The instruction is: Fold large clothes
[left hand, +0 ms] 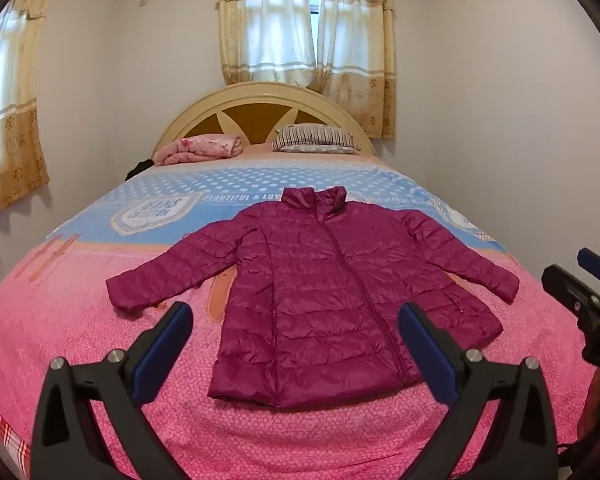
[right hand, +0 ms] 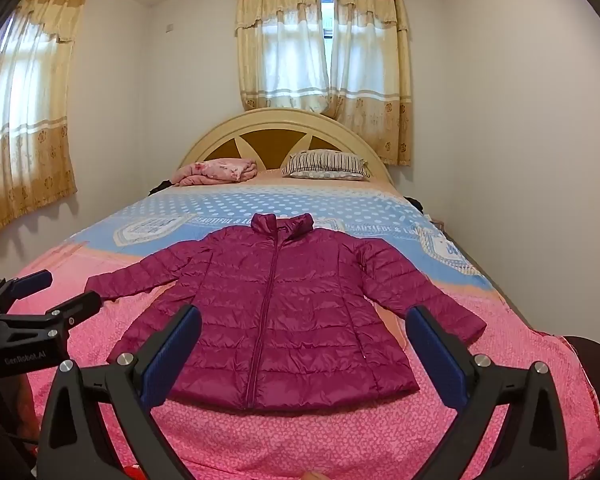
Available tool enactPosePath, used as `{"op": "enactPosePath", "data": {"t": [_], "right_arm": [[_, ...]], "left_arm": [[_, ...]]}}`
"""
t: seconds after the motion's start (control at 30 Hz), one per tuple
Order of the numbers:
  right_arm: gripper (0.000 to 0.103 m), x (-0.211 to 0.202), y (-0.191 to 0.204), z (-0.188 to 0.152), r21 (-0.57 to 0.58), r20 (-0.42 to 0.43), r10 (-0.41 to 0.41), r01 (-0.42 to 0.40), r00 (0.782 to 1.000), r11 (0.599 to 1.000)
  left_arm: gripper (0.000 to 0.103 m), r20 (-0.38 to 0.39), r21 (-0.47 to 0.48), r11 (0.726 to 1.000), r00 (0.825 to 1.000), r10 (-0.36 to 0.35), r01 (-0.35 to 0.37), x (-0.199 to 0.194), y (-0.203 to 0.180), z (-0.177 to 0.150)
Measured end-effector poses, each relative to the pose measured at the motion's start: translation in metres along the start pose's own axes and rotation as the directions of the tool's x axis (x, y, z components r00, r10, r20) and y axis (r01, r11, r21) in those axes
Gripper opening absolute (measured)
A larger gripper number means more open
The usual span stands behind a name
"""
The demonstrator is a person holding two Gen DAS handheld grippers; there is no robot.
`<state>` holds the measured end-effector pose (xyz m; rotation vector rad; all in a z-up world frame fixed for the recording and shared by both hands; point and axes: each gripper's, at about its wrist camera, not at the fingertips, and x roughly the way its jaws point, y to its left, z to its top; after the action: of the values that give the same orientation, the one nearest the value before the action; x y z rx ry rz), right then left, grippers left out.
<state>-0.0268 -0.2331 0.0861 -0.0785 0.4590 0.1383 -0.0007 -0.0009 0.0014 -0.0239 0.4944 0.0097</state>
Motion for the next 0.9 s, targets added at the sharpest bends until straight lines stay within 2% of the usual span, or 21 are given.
{"op": "enactPosePath", "data": {"t": [0.07,0.1,0.17,0.43,0.47,0.9], "right_arm": [[0.102,0.001,0.000,0.001,0.006,0.007,-0.001,0.001,1.000,1.000],[0.102,0.003,0.001,0.002,0.007,0.009,0.000,0.000,1.000,1.000],[0.102,0.000,0.002,-0.001,0.016,0.026,0.006,-0.006,1.000,1.000],[0.102,0.000,0.000,-0.001,0.007,0.016,0.004,-0.004,1.000,1.000],[0.102,0.002,0.000,-0.003,0.007,0.016,0.003,-0.003,1.000,1.000],[0.102,0.003,0.004,-0.004,0.011,0.000,0.008,-0.008,1.000,1.000]], "left_arm": [[0.103,0.012,0.009,1.000,1.000,0.006,-0.006,-0.001,-0.002,0.001],[0.103,-0.013,-0.003,1.000,1.000,0.008,-0.008,0.005,-0.001,0.001],[0.103,0.006,-0.007,1.000,1.000,0.002,-0.002,0.004,0.002,-0.003],[0.103,0.004,-0.026,1.000,1.000,0.014,-0.014,-0.001,0.013,-0.007],[0.103,-0.007,-0.029,0.999,1.000,0.024,-0.024,0.002,0.009,0.000],[0.103,-0.013,-0.034,0.999,1.000,0.026,-0.027,0.005,0.011,-0.002]]}}
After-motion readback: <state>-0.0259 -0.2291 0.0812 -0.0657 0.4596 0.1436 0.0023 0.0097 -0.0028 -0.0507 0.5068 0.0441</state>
